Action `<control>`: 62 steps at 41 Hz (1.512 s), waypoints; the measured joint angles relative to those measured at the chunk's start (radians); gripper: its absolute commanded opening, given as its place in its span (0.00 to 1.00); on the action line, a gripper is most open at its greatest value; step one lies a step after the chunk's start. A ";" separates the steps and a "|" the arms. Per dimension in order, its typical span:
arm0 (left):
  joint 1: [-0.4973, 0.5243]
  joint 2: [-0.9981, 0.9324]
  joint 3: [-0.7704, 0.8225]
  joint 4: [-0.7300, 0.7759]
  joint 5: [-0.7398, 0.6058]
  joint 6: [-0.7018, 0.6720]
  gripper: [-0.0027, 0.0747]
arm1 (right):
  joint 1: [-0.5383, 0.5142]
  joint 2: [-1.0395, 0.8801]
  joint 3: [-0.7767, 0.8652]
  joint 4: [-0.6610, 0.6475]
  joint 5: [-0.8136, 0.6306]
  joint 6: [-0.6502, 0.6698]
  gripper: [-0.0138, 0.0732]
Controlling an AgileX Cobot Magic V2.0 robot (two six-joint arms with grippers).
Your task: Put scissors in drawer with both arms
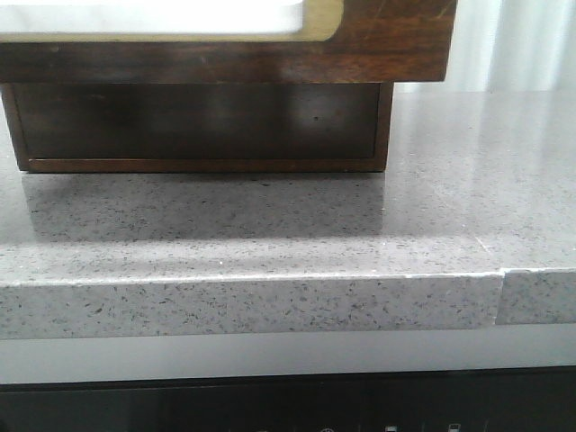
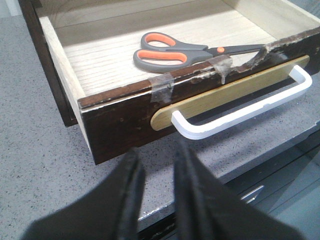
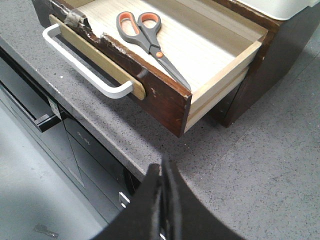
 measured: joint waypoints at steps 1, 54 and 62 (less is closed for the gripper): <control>0.000 0.000 0.000 0.000 0.000 0.000 0.01 | 0.000 0.000 0.000 0.000 0.000 0.000 0.08; 0.335 -0.429 0.551 0.030 -0.378 0.000 0.01 | -0.001 0.000 0.000 0.000 -0.003 0.000 0.08; 0.411 -0.475 0.759 0.004 -0.573 -0.002 0.01 | -0.001 0.000 0.000 0.000 -0.001 0.000 0.08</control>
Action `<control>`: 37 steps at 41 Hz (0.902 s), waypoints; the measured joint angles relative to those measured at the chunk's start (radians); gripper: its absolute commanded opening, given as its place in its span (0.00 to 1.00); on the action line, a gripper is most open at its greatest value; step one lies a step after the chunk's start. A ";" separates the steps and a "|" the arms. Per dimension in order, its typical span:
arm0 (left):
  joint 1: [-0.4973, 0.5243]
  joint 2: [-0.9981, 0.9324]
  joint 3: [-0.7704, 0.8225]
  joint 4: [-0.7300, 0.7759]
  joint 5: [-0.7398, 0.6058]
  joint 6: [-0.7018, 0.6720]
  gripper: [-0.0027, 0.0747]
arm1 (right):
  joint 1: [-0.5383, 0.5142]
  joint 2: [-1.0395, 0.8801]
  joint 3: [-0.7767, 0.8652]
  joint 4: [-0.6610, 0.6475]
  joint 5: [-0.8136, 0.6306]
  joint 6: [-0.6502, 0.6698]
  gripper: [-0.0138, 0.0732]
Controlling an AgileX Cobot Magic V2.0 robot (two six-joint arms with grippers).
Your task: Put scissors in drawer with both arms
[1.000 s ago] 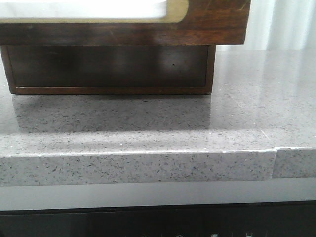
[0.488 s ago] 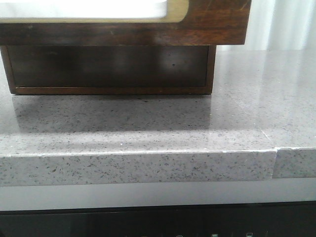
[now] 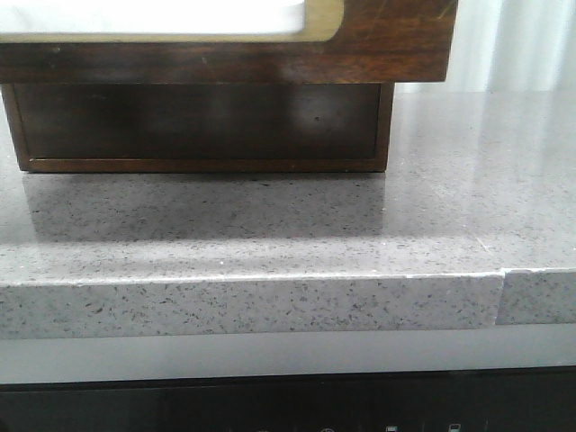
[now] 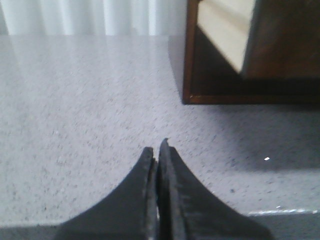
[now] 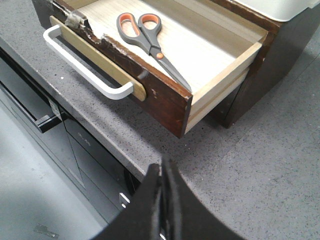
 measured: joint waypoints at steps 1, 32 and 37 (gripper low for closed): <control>0.002 0.000 0.023 -0.005 -0.029 0.000 0.01 | 0.000 0.000 0.000 0.000 0.000 0.000 0.08; 0.009 0.000 0.049 -0.010 -0.219 0.000 0.01 | -0.002 0.000 0.000 0.000 0.001 0.000 0.08; 0.009 0.000 0.049 0.008 -0.219 0.000 0.01 | -0.002 0.000 0.000 0.000 0.001 0.000 0.08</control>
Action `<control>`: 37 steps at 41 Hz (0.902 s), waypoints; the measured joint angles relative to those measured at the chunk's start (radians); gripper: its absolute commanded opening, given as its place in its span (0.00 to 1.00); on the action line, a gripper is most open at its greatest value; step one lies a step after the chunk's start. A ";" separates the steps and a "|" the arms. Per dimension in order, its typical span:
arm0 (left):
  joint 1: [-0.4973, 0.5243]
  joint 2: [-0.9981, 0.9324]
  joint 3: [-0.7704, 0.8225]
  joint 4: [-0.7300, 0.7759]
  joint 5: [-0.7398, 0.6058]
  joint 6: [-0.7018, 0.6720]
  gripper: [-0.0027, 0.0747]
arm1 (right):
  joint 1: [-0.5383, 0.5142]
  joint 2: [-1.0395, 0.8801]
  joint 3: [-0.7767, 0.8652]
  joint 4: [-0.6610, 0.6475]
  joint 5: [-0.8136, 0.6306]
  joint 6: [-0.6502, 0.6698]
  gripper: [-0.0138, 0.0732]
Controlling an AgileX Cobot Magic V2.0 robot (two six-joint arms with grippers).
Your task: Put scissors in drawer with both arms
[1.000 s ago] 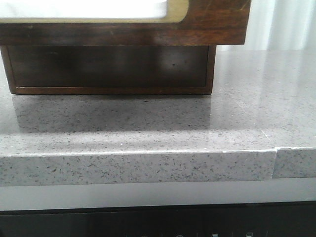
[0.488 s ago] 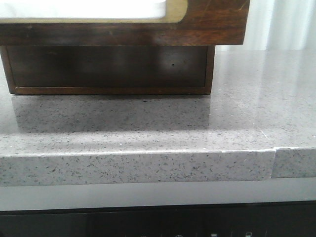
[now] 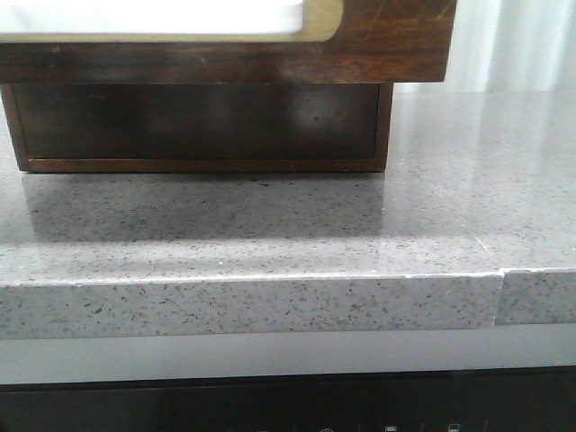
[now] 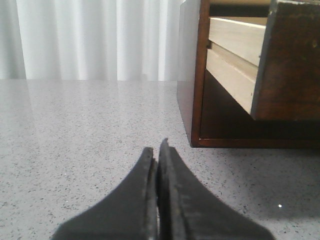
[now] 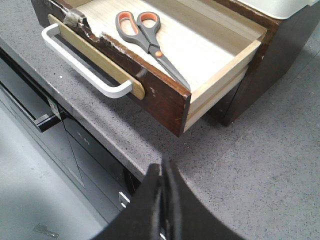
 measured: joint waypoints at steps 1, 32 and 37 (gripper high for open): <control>0.000 0.000 0.000 0.002 0.000 0.000 0.01 | 0.000 0.000 0.000 0.000 0.000 0.000 0.08; 0.000 0.000 0.000 0.006 0.000 -0.010 0.01 | 0.000 0.000 0.000 0.000 0.000 0.000 0.08; 0.000 0.000 0.000 0.006 0.000 -0.010 0.01 | 0.000 0.000 0.000 0.000 0.000 0.000 0.08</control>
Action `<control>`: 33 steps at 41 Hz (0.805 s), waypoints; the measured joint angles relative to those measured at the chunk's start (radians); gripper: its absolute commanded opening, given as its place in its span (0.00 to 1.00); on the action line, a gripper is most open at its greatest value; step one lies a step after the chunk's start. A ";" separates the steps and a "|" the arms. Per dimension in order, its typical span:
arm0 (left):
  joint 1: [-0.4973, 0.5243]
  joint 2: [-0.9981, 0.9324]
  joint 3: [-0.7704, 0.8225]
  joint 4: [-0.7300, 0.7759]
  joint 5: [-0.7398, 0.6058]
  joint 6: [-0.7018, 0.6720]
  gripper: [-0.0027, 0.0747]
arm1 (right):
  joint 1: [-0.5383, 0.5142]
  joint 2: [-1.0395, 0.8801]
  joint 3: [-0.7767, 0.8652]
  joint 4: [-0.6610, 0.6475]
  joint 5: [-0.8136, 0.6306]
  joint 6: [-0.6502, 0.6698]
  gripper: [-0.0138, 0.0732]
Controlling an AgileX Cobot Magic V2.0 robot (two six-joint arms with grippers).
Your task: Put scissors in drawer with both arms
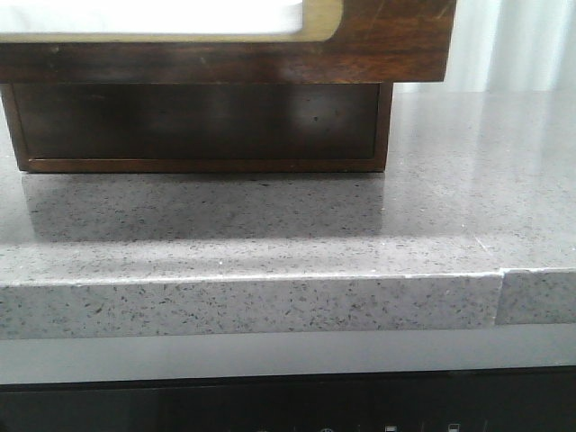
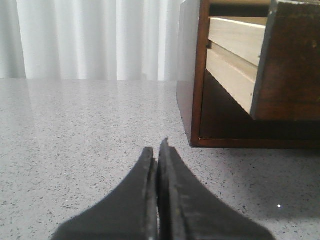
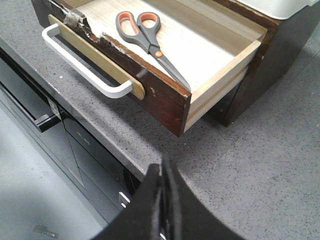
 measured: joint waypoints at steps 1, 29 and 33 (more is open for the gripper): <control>0.000 0.000 0.000 0.000 0.000 0.000 0.01 | 0.000 0.000 0.000 0.000 0.000 0.000 0.08; 0.000 0.000 0.000 0.000 0.000 0.000 0.01 | -0.257 -0.230 0.340 -0.070 -0.340 0.000 0.08; 0.000 0.000 0.000 0.000 0.000 0.000 0.01 | -0.348 -0.342 0.491 -0.076 -0.473 0.000 0.08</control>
